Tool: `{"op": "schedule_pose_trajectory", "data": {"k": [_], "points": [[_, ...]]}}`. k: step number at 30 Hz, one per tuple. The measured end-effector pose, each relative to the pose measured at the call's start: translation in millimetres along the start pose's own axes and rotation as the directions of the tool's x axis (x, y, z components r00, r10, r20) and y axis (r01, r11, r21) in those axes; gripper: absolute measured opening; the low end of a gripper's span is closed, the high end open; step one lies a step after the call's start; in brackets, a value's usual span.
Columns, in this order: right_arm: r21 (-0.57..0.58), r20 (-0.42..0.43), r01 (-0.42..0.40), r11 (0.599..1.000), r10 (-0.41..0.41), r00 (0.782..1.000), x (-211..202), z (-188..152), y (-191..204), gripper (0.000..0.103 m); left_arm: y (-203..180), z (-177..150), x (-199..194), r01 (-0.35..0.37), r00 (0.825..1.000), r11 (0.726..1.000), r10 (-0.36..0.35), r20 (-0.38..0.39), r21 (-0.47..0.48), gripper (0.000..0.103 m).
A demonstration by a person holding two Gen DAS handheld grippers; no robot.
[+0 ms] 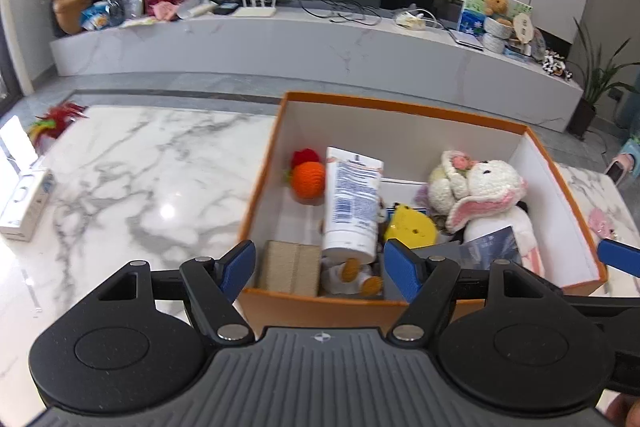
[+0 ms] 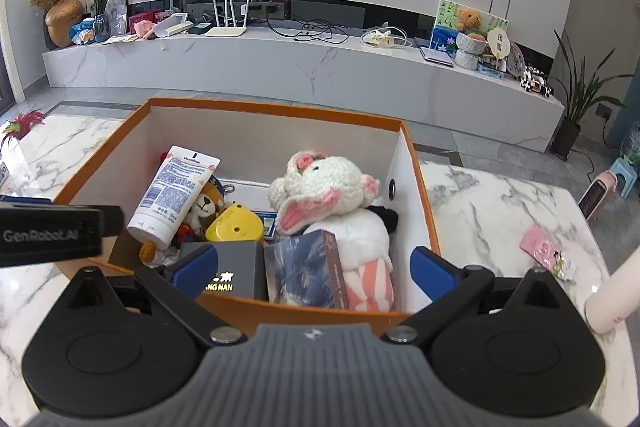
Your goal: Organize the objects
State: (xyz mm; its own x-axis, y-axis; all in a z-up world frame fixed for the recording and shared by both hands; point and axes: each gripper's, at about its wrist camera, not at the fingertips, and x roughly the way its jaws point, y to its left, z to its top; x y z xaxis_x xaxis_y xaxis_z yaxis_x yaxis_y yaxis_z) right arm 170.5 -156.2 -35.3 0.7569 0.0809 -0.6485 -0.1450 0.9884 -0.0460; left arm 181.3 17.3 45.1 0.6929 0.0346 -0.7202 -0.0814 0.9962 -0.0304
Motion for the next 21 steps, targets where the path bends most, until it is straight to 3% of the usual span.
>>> {"op": "schedule_pose_trajectory", "data": {"k": [6,9,21], "points": [[0.047,-0.025,-0.001,0.999,0.003,1.000,-12.6,-8.9,-4.3,0.102,-7.6,-10.3,-14.4,-0.013,1.000,0.998,0.013,0.009,0.068,0.084],[0.038,-0.026,0.014,0.999,-0.013,1.000,-20.0,-11.7,-5.7,0.102,-5.0,-19.2,-21.7,0.009,1.000,0.999,-0.009,0.015,0.052,0.084],[0.006,-0.022,0.022,1.000,-0.021,1.000,-35.1,-16.0,-4.8,0.102,-3.5,-35.7,-28.7,-0.013,1.000,0.999,0.014,-0.011,0.045,0.084]]}}
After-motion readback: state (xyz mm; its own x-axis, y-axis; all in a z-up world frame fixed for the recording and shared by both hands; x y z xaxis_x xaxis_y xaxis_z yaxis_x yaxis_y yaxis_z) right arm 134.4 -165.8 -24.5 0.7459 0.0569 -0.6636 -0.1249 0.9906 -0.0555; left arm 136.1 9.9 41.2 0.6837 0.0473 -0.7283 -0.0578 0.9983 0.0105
